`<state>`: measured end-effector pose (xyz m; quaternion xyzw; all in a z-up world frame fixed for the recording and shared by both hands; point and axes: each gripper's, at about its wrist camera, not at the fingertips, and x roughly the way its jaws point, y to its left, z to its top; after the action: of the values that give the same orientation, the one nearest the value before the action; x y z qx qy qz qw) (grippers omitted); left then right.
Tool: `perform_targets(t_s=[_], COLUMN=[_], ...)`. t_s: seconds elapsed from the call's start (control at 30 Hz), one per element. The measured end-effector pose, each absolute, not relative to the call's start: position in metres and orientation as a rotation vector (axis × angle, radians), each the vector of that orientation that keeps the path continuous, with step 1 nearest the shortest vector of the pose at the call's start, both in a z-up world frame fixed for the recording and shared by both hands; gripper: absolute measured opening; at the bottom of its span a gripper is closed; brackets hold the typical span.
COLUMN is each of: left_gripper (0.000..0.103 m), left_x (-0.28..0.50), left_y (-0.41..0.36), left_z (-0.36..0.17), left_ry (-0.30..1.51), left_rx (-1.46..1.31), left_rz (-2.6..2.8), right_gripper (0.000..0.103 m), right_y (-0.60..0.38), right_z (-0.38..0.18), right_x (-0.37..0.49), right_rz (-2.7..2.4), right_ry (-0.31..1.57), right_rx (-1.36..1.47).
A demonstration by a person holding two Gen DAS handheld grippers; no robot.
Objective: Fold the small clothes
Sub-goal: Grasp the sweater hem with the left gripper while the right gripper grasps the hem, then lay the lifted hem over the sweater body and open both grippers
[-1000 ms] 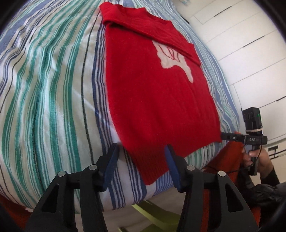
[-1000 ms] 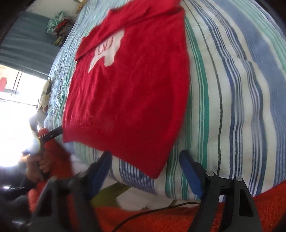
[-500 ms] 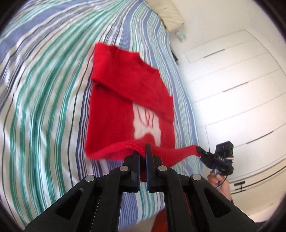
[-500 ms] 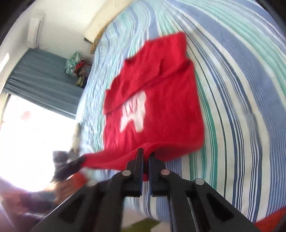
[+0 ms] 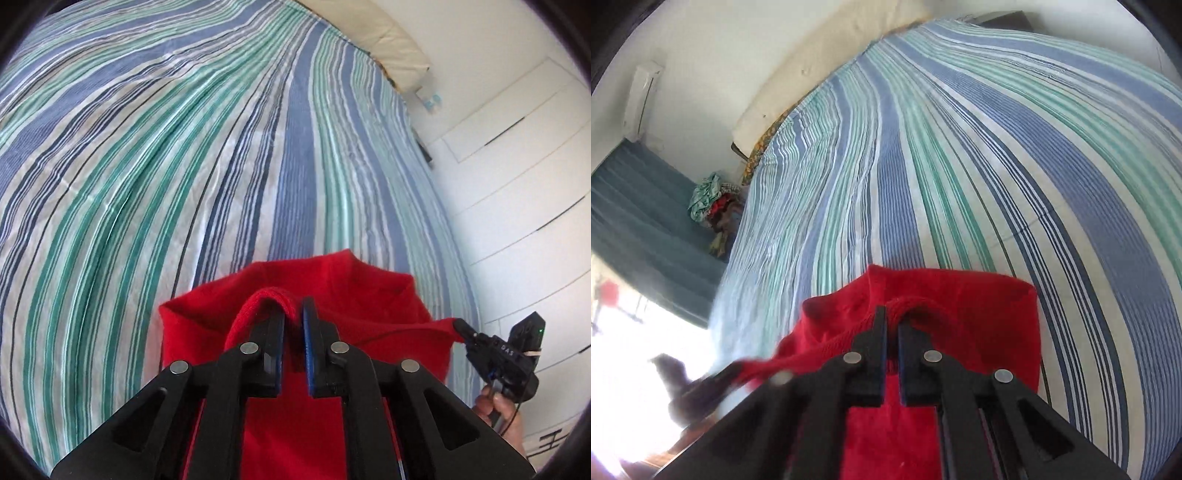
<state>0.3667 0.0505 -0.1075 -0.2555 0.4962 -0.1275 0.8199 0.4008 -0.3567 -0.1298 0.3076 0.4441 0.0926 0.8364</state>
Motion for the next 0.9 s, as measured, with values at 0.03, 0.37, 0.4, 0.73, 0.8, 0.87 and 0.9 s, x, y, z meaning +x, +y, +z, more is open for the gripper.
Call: perform_targets(t_s=[0.03,0.37,0.4,0.73,0.8,0.87,0.9], left_gripper=[0.039,0.078,0.079,0.088,0.088,0.089,0.090], left_x=[0.374,0.324,0.308,0.165,0.148,0.139,0.135], left_y=[0.050,0.087,0.086,0.071,0.082,0.091,0.094], left_z=[-0.115,-0.101,-0.100,-0.136,-0.138,-0.142,-0.145], left_ry=[1.096,1.026,1.015,1.029,0.998,0.977,0.973], left_rx=[-0.527,-0.455,-0.441,-0.392,-0.404,-0.392,-0.388], left_rz=[-0.245,-0.170,-0.182,-0.211,-0.188,-0.163,-0.156], right_gripper=[0.011,0.058,0.058,0.054,0.035,0.021,0.022], right_y=[-0.356,-0.396,-0.395,-0.300,-0.331,-0.361,-0.368], right_z=[-0.137,-0.140,-0.138,-0.165,-0.193,-0.190,-0.186], right_x=[0.407,0.389,0.382,0.295,0.292,0.280,0.275], right_rz=[0.187,0.122,0.126,0.364,0.239,0.180,0.162], right_ry=[0.947,0.862,0.869,1.017,1.080,1.035,1.028], right_rx=[0.659,0.654,0.621,0.140,0.171,0.242,0.252])
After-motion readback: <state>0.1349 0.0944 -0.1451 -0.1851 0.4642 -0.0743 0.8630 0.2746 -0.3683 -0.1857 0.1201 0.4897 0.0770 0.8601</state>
